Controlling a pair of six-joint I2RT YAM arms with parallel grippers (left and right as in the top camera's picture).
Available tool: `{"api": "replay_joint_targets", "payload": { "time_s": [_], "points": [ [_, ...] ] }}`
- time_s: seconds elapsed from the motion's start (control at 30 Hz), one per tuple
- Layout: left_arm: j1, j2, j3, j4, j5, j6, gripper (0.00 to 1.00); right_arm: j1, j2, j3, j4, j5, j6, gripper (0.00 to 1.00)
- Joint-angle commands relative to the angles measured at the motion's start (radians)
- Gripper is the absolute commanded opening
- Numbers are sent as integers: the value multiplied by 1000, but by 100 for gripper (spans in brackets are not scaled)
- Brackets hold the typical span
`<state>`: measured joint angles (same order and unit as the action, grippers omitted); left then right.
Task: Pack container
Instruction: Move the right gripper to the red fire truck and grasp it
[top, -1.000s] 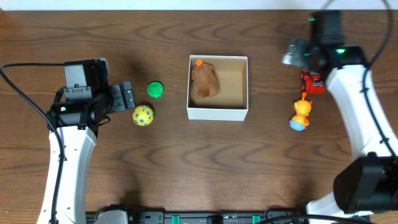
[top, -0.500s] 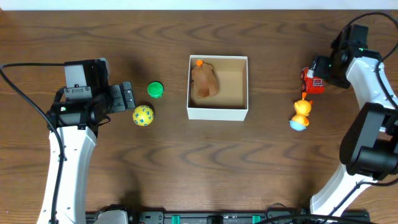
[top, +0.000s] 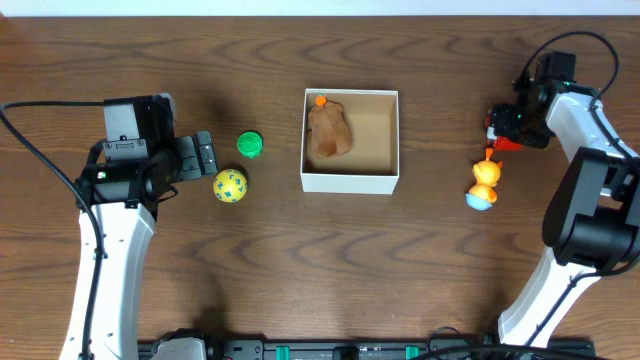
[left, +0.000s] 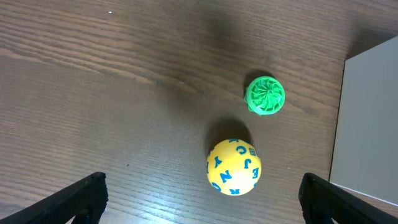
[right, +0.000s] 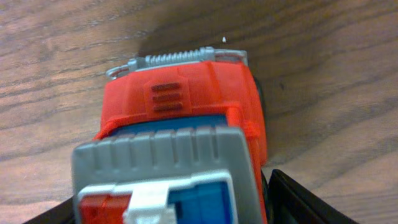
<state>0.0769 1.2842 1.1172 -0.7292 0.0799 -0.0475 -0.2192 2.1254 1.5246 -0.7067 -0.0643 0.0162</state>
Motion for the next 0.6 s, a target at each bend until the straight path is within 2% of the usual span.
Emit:
{"api": "replay_joint_targets", "payload": {
  "time_s": [0.0,0.07,0.23,0.33,0.43,0.57],
  "points": [
    [3,3,18,0,6,17,98,17,14,-3,1,-8,-10,66],
    [3,3,18,0,6,17,98,17,14,-3,-4,-7,-10,66],
    [3,3,18,0,6,17,98,18,12,0,-11,-7,-9,54],
    [3,3,18,0,6,17,98,20,-8,15,-26,-9,10,53],
    [3,3,18,0,6,17,98,39,-72,35,-40,-31,14,48],
    [3,3,18,0,6,17,98,95,-202,50,-50,-71,14,45]
  ]
}}
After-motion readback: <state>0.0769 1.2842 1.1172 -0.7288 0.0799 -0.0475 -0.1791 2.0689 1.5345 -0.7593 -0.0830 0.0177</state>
